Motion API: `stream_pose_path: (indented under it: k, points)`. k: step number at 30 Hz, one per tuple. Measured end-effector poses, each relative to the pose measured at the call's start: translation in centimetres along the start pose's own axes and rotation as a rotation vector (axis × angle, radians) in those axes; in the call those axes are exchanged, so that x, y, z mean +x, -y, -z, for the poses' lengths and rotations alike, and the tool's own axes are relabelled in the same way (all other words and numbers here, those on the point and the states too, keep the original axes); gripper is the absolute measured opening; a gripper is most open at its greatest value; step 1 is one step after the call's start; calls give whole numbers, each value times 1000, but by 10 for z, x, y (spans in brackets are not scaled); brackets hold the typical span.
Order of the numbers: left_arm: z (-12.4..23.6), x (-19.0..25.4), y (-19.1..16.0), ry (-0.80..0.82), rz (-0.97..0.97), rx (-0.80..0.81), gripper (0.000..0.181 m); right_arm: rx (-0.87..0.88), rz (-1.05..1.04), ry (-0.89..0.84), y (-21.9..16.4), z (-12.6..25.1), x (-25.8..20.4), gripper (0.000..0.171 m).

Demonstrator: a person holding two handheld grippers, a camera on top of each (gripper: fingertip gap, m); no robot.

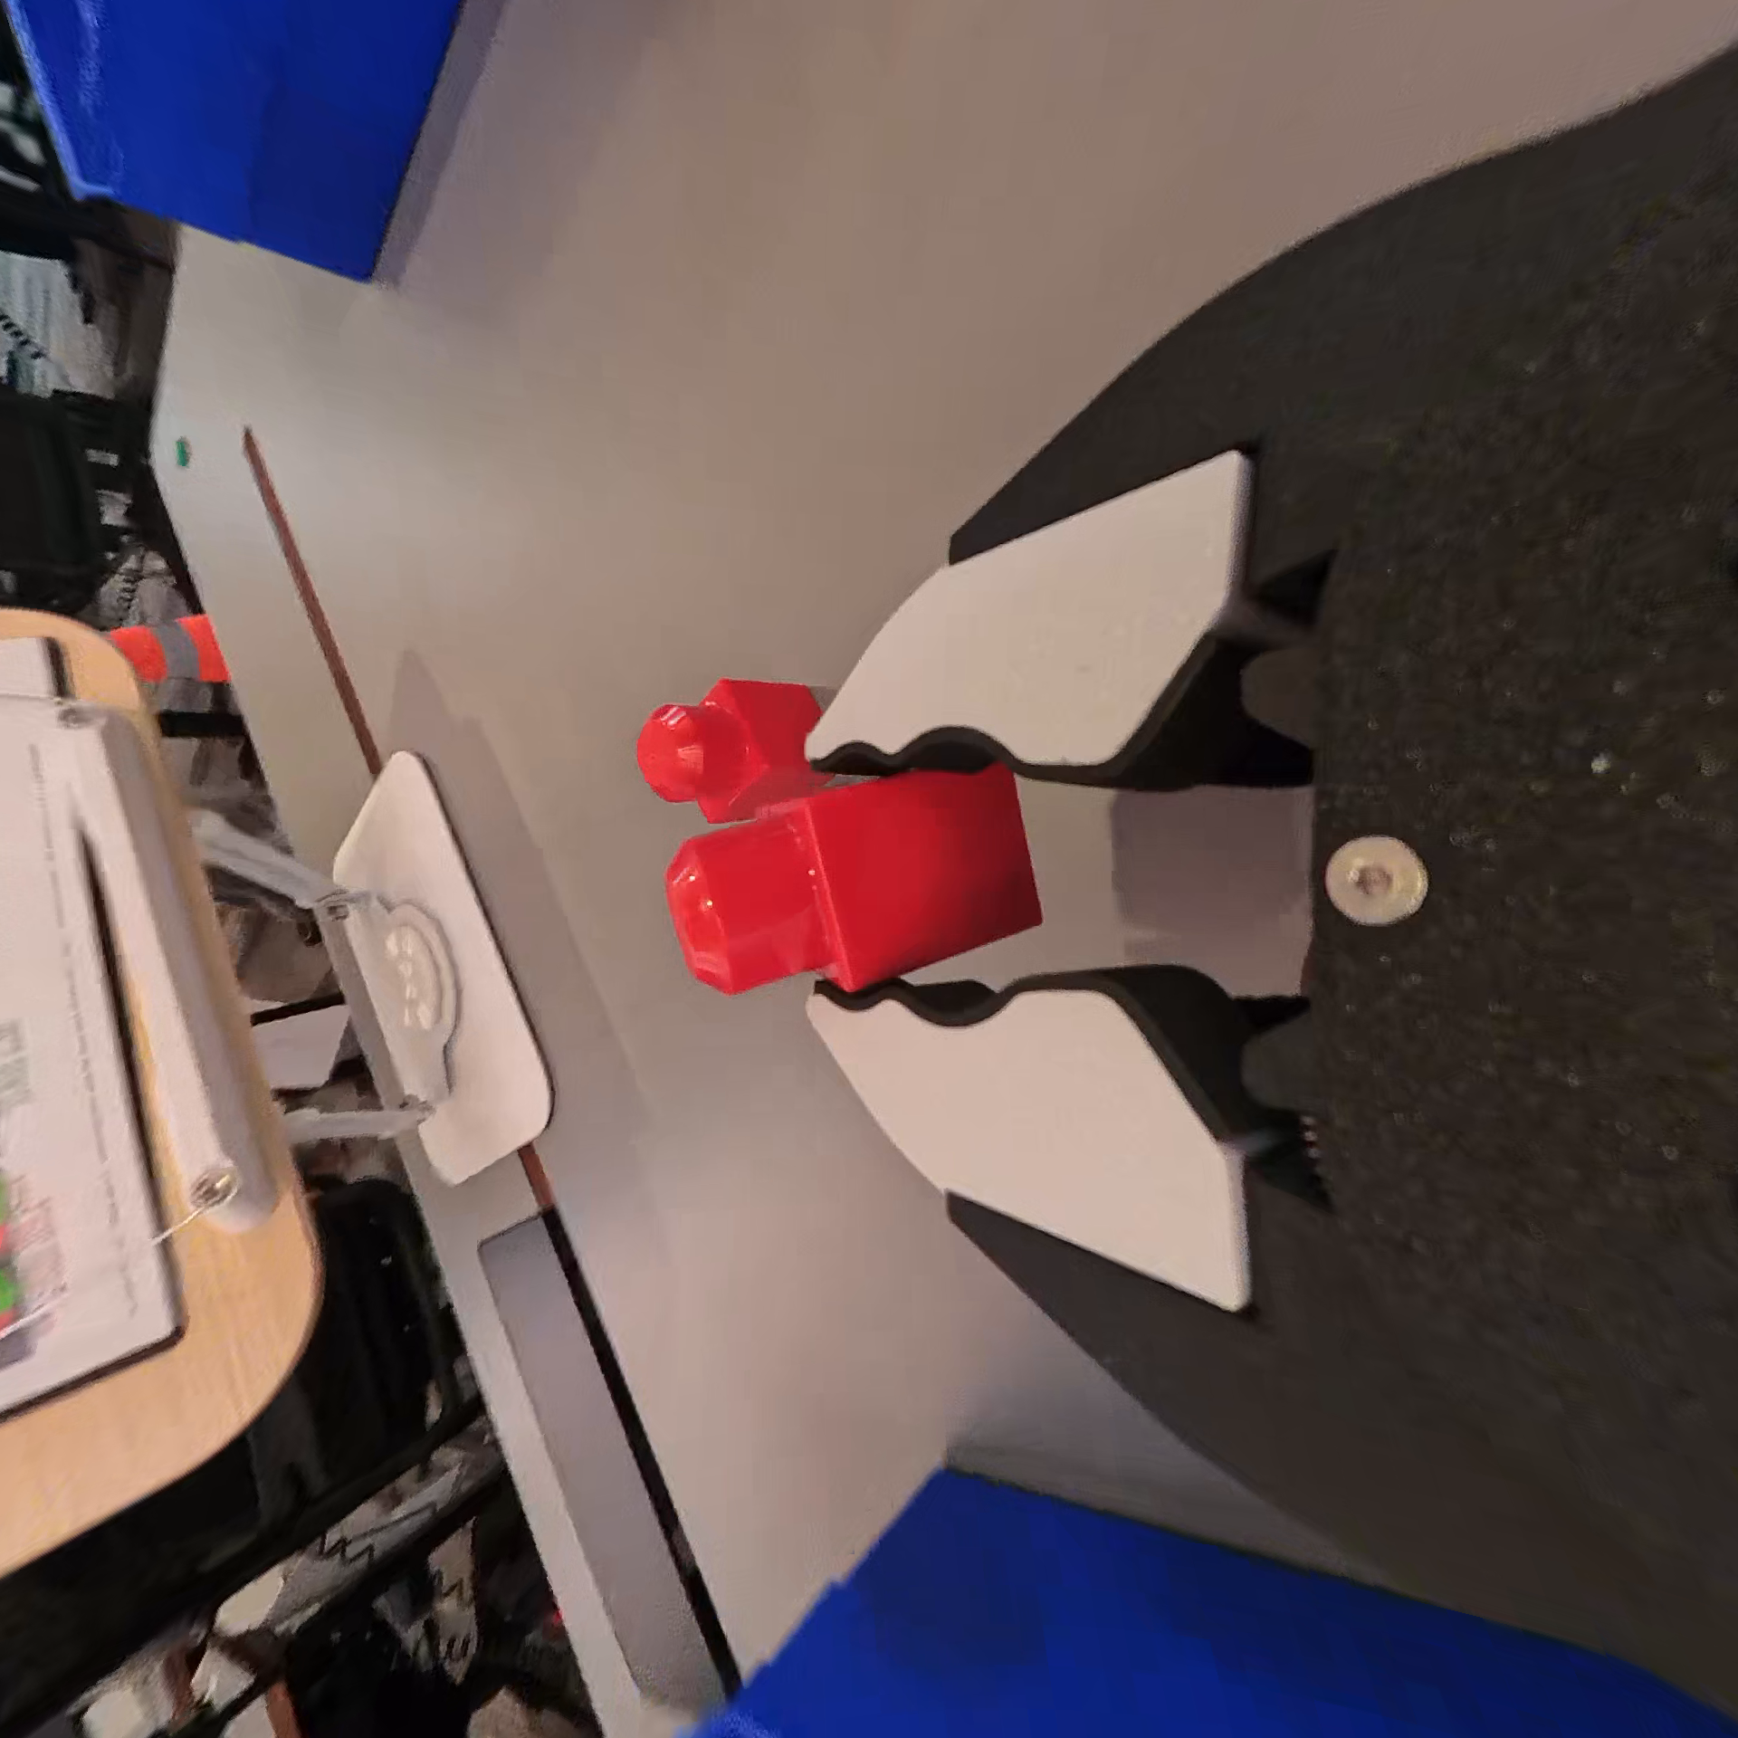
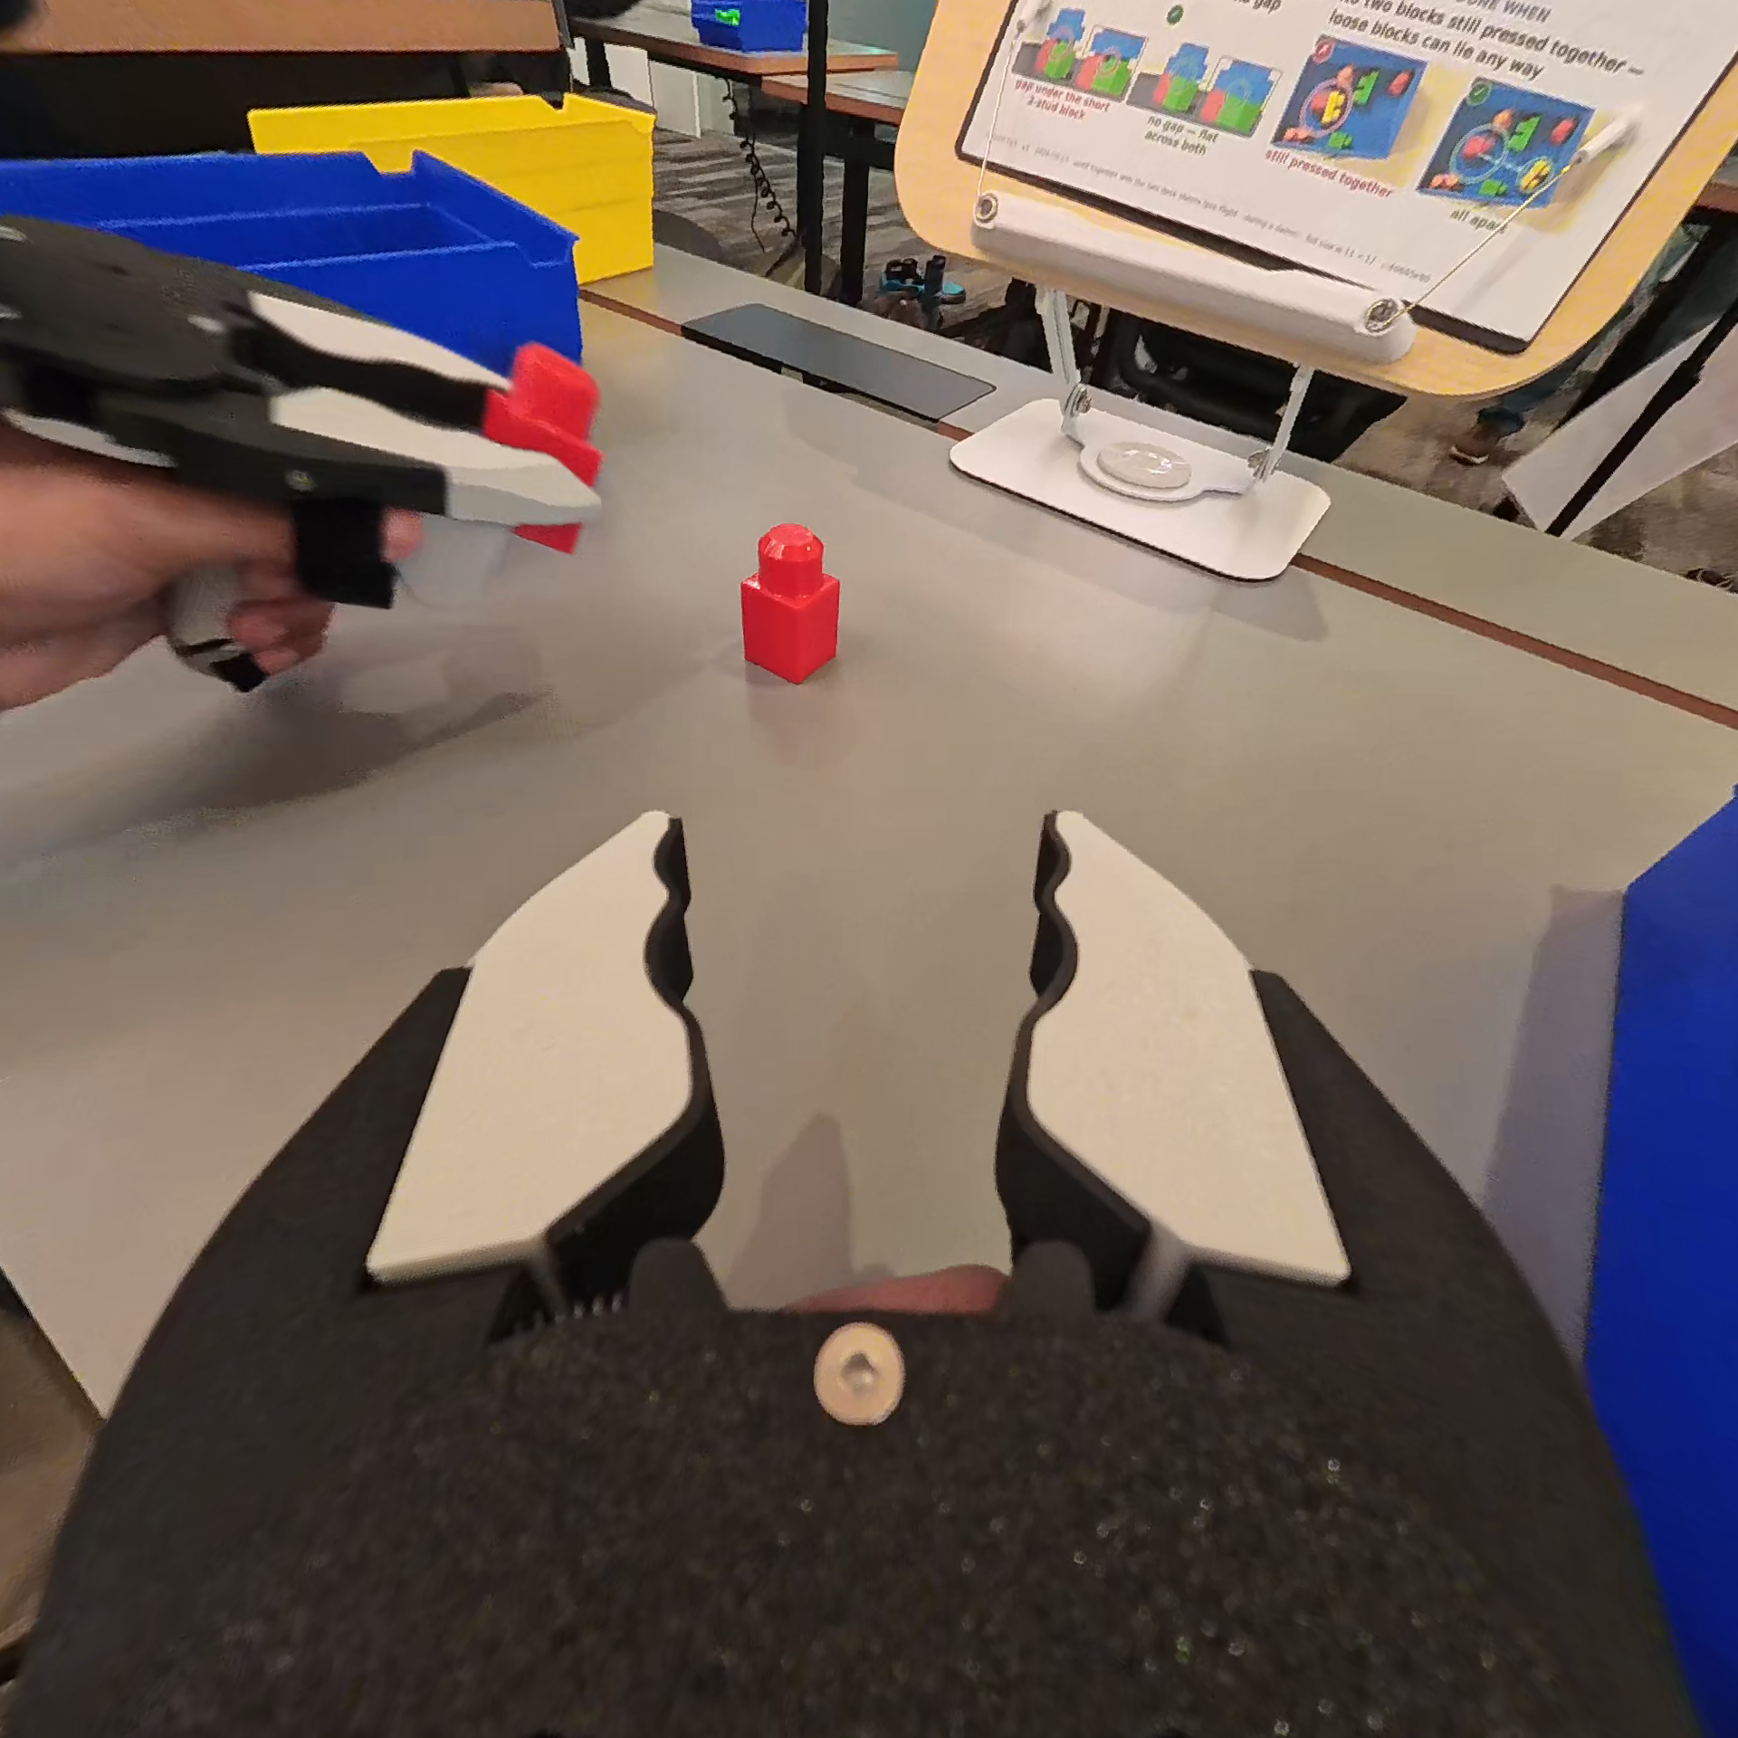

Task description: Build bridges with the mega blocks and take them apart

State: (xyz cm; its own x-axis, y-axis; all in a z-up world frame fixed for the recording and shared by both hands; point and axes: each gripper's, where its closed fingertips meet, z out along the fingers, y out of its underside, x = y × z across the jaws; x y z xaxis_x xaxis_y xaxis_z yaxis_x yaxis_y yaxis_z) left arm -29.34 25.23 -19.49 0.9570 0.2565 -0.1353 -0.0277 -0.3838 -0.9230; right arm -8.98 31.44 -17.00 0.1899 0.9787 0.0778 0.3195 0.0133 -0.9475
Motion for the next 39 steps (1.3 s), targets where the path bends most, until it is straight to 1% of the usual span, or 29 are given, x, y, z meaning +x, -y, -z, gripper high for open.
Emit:
stream_pose_path:
  k: [3, 6, 10, 15, 17, 22, 23, 25, 28, 30, 32, 33, 35, 36, 39]
  points:
    - [-30, -5, -15, -29, -16, -106, 41, 4, -4, -4, 1, 2, 3, 71]
    - [-51, -6, -30, -61, -14, -206, 41, 2, -4, -10, 1, 3, 6, 71]
    - [-66, -12, -30, -39, -55, -227, 41, -2, -5, -11, -1, 2, 7, 71]
    - [-74, -9, -42, -58, -62, -318, 42, -7, -2, -7, -2, 1, 6, 71]
    - [-74, -8, -42, -60, -71, -323, 42, -9, -3, -5, -3, 1, 6, 71]
    - [-70, -7, -46, -68, -66, -335, 51, -8, -2, -4, -2, 1, 5, 71]
    - [-67, -6, -48, -76, -63, -344, 56, -8, -2, -4, -2, 1, 5, 71]
    - [-57, -3, -49, -85, -38, -339, 67, -8, -2, -6, -2, 1, 6, 71]
    - [-23, 0, -37, -77, 28, -276, 73, -6, -4, -5, -2, 1, 6, 70]
    - [12, 2, -24, -59, 76, -198, 77, -8, -6, 0, -2, 1, 5, 70]
    - [54, 4, -10, -31, 119, -73, 79, -9, -8, 7, -3, -1, 3, 70]
    - [75, 3, -7, 7, 147, -16, 81, -10, -13, 13, -4, -1, 1, 70]
    - [111, 8, -11, 44, 181, 53, 89, -12, -27, 31, -5, -3, -1, 70]
    - [125, 9, -20, 69, 194, 48, 95, -15, -34, 38, -7, -4, -2, 70]
    - [156, 10, -48, 123, 266, -1, 103, -28, -43, 47, -11, -7, -3, 70]
